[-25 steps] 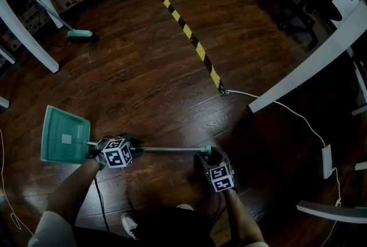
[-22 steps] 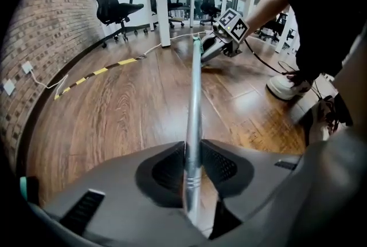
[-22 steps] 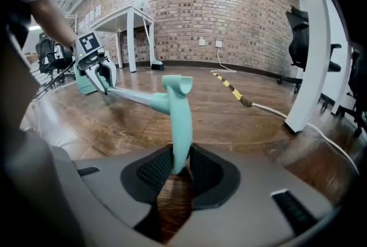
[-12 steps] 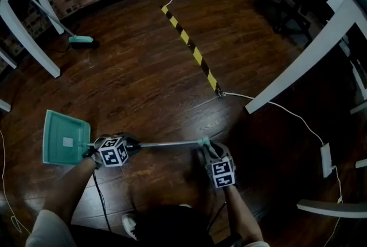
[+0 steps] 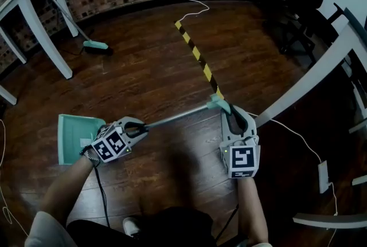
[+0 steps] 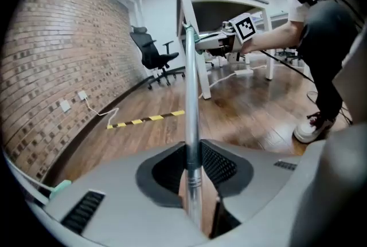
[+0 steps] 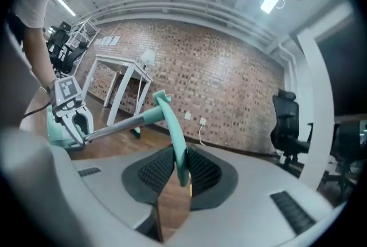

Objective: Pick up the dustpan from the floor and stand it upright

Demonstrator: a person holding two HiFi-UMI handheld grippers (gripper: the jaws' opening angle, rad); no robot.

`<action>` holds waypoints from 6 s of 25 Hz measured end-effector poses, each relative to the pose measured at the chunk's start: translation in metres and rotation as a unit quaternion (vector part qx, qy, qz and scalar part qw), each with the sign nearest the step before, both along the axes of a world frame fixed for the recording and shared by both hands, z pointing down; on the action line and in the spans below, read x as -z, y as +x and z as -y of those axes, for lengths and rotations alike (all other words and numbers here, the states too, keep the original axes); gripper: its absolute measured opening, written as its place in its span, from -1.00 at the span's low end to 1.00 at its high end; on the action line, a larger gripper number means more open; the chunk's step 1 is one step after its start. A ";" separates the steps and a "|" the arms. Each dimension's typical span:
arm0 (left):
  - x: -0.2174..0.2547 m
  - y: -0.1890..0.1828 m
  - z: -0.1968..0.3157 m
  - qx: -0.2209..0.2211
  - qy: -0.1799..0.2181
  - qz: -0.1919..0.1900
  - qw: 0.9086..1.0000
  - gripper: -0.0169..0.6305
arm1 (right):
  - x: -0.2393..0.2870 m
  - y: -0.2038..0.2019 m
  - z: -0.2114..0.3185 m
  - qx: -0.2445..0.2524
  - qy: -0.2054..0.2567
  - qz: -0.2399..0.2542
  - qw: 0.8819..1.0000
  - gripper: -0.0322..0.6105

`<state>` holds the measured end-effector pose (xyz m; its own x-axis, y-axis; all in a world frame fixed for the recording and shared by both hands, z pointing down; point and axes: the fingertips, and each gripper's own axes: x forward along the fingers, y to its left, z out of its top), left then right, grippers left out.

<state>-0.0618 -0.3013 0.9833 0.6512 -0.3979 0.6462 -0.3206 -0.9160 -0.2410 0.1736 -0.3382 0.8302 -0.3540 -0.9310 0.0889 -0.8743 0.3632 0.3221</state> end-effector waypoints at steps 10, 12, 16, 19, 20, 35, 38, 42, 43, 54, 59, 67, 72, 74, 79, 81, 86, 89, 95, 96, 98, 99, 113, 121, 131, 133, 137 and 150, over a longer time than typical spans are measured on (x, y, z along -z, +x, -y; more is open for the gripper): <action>0.095 0.004 0.003 0.031 0.094 -0.111 0.989 -0.60 | 0.165 -0.038 -0.030 0.058 0.181 0.078 0.979 -0.59; 0.097 0.002 -0.004 0.023 0.091 -0.119 0.988 -0.60 | 0.170 -0.043 -0.037 0.064 0.184 0.076 0.978 -0.59; 0.096 -0.002 -0.010 0.004 0.081 -0.129 0.988 -0.60 | 0.170 -0.049 -0.045 0.079 0.177 0.035 0.980 -0.58; 0.096 -0.004 -0.009 -0.002 0.074 -0.139 0.988 -0.60 | 0.166 -0.051 -0.049 0.090 0.163 0.011 0.982 -0.45; 0.096 -0.005 -0.009 -0.004 0.073 -0.143 0.987 -0.60 | 0.166 -0.051 -0.050 0.091 0.161 0.013 0.983 -0.45; 0.133 -0.040 0.006 0.077 0.048 -0.364 0.927 -0.59 | 0.134 -0.076 -0.032 0.110 0.101 0.113 0.982 -0.45; 0.137 -0.048 0.005 0.091 0.054 -0.380 0.919 -0.54 | 0.122 -0.092 -0.030 0.124 0.089 0.113 0.982 -0.45; 0.132 -0.055 -0.006 0.100 0.073 -0.377 0.918 -0.32 | 0.104 -0.111 -0.034 0.148 0.079 0.106 0.980 -0.45; 0.130 -0.058 -0.009 0.105 0.076 -0.377 0.917 -0.31 | 0.100 -0.114 -0.034 0.152 0.076 0.108 0.980 -0.45; 0.122 -0.103 -0.024 0.162 0.097 -0.362 0.913 -0.24 | 0.077 -0.149 -0.035 0.183 0.046 0.118 0.975 -0.45; 0.129 -0.146 -0.039 0.215 0.113 -0.386 0.890 -0.25 | 0.079 -0.153 -0.036 0.180 0.049 0.119 0.975 -0.46; 0.209 -0.196 -0.059 0.309 0.188 -0.346 0.866 -0.95 | 0.130 -0.170 -0.058 0.207 0.015 0.114 0.972 -0.81; 0.317 -0.206 -0.073 0.323 0.167 -0.332 0.870 -0.96 | 0.242 -0.176 -0.070 0.232 -0.004 0.094 0.968 -0.81; 0.375 -0.203 -0.084 0.320 0.160 -0.320 0.877 -0.96 | 0.302 -0.171 -0.074 0.229 -0.007 0.088 0.969 -0.81; 0.539 -0.189 -0.115 0.308 0.148 -0.301 0.890 -0.96 | 0.468 -0.154 -0.084 0.219 -0.012 0.078 0.973 -0.81; 0.615 -0.185 -0.127 0.311 0.158 -0.301 0.888 -0.96 | 0.539 -0.149 -0.086 0.219 -0.009 0.070 0.973 -0.81; 0.802 -0.193 -0.141 0.345 0.205 -0.318 0.859 -0.96 | 0.721 -0.136 -0.075 0.218 0.024 0.100 0.970 -0.81; 0.868 -0.200 -0.142 0.360 0.242 -0.326 0.840 -0.96 | 0.796 -0.140 -0.083 0.221 0.062 0.118 0.966 -0.81; 0.896 -0.212 -0.153 0.369 0.282 -0.295 0.835 -0.96 | 0.817 -0.153 -0.094 0.229 0.071 0.155 0.958 -0.81; 0.892 -0.209 -0.152 0.367 0.280 -0.286 0.839 -0.96 | 0.813 -0.152 -0.093 0.227 0.065 0.161 0.958 -0.81; 0.883 -0.203 -0.155 0.368 0.270 -0.280 0.845 -0.96 | 0.803 -0.149 -0.093 0.218 0.052 0.159 0.962 -0.81; 0.881 -0.201 -0.157 0.369 0.267 -0.280 0.845 -0.96 | 0.798 -0.149 -0.094 0.212 0.049 0.148 0.965 -0.81; 0.876 -0.209 -0.187 0.373 0.261 -0.299 0.839 -0.96 | 0.783 -0.170 -0.136 0.196 0.035 0.114 0.973 -0.81; 0.888 -0.187 -0.234 0.391 0.285 -0.274 0.831 -0.96 | 0.798 -0.181 -0.193 0.240 0.057 0.151 0.957 -0.81; 0.879 -0.071 -0.373 0.417 0.286 -0.279 0.817 -0.96 | 0.793 -0.096 -0.332 0.286 0.045 0.171 0.942 -0.81; 0.881 -0.051 -0.397 0.428 0.282 -0.280 0.812 -0.96 | 0.792 -0.073 -0.356 0.289 0.040 0.158 0.943 -0.81; 0.893 -0.014 -0.439 0.420 0.284 -0.269 0.819 -0.96 | 0.796 -0.032 -0.390 0.281 0.031 0.161 0.946 -0.81; 0.914 0.021 -0.490 0.402 0.292 -0.269 0.825 -0.96 | 0.804 -0.013 -0.453 0.256 0.030 0.167 0.952 -0.88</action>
